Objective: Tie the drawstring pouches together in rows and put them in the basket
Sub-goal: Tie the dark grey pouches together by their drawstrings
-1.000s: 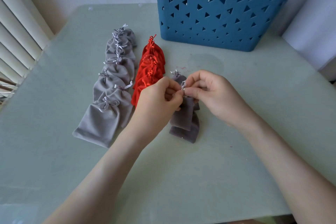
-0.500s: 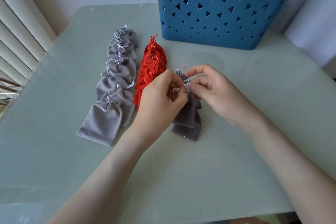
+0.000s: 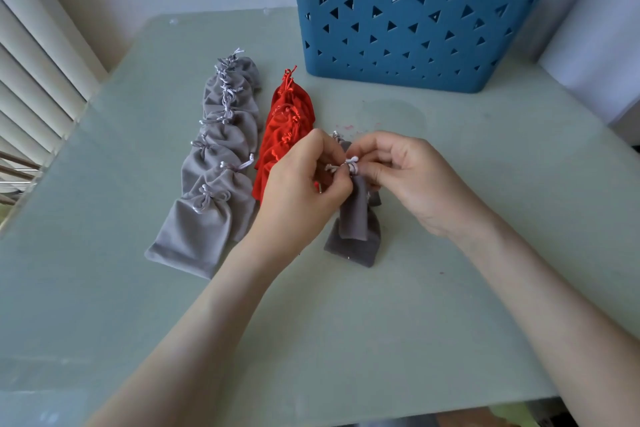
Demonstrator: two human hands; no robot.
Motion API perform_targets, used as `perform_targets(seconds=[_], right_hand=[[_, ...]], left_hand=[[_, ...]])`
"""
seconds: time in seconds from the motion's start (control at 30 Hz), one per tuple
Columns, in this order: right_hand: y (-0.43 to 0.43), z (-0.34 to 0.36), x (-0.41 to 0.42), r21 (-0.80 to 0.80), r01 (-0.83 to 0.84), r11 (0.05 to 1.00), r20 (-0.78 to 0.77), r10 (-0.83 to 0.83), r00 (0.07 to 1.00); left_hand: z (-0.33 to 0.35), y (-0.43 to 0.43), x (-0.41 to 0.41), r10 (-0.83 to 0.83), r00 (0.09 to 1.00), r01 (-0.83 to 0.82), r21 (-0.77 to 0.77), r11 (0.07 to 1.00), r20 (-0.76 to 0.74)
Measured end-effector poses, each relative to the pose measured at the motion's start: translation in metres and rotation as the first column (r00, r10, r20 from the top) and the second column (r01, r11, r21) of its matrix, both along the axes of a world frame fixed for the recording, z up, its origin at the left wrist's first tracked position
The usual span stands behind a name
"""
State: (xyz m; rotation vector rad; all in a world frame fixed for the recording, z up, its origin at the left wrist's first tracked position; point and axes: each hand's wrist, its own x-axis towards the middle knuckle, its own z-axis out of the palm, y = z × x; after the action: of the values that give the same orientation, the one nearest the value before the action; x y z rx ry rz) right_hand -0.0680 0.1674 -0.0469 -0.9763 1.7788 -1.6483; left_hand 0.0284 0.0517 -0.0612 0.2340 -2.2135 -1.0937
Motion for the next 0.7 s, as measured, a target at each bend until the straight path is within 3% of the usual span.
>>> perform_targets(seconds=[0.37, 0.7], right_hand=[[0.0006, -0.0037, -0.0008, 0.104, 0.012, 0.994, -0.086, -0.003, 0.996], [-0.0013, -0.0038, 0.0010, 0.040, 0.034, 0.999, -0.086, -0.030, 0.996]], left_hand=[[-0.0057, 0.0000, -0.0025, 0.030, 0.998, -0.049, -0.348, 0.936, -0.058], [-0.0048, -0.0055, 0.0003, 0.060, 0.997, -0.073, -0.264, 0.962, -0.055]])
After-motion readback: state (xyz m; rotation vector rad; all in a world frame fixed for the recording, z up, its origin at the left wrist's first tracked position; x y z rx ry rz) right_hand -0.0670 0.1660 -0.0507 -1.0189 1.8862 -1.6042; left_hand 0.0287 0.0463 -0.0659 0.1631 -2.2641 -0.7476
